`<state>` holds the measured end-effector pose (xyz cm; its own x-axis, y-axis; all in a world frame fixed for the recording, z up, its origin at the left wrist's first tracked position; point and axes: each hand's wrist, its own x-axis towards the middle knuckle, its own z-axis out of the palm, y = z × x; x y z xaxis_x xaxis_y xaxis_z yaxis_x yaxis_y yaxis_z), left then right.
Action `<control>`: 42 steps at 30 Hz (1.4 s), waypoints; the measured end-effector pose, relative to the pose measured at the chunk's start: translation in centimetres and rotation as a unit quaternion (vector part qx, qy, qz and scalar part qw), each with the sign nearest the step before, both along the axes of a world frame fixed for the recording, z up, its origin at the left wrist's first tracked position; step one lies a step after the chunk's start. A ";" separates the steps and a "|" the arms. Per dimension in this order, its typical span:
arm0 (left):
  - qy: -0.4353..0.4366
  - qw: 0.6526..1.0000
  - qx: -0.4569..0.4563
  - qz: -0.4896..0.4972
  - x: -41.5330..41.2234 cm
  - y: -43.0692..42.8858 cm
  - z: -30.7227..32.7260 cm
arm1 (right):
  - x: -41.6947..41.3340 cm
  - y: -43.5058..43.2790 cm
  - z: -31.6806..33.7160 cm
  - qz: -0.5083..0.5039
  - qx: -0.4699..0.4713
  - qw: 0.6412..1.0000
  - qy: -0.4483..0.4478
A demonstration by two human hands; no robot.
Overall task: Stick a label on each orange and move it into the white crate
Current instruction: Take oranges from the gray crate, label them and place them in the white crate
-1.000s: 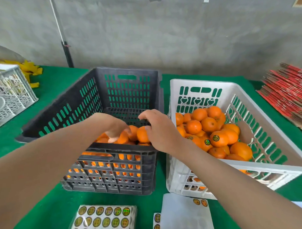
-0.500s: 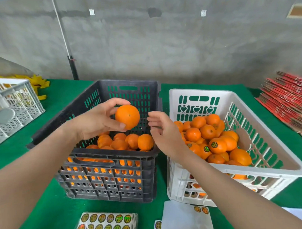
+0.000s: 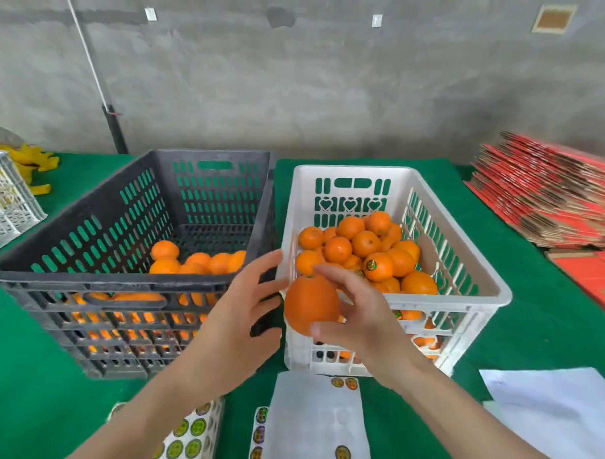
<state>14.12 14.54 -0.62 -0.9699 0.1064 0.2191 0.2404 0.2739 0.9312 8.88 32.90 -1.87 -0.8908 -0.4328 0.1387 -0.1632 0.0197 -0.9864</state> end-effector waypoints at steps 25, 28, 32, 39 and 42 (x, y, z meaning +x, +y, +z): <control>-0.435 0.846 0.243 0.188 3.8 3.0 -15.2 | -0.6 4.5 -16.1 -0.114 0.363 0.895 -0.232; -0.417 0.867 0.198 0.185 3.8 3.0 -14.6 | 0.1 3.9 -16.1 -0.149 0.261 0.925 -0.233; -0.332 0.922 0.110 0.166 2.8 3.1 -12.0 | 2.2 4.6 -14.8 -0.100 0.103 0.955 -0.261; -0.261 0.965 -0.014 -0.023 -0.3 4.4 -8.8 | 4.4 3.9 -12.5 -0.048 0.090 0.973 -0.207; -0.247 0.966 -0.058 -0.051 -0.6 5.0 -9.1 | 4.8 3.3 -11.8 -0.085 0.110 0.973 -0.181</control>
<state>13.55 19.54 -9.72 -0.9360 0.2029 -0.2878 -0.1951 0.3815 0.9035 13.67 36.18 -13.71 -0.9252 -0.2583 -0.2781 0.2195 0.2339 -0.9472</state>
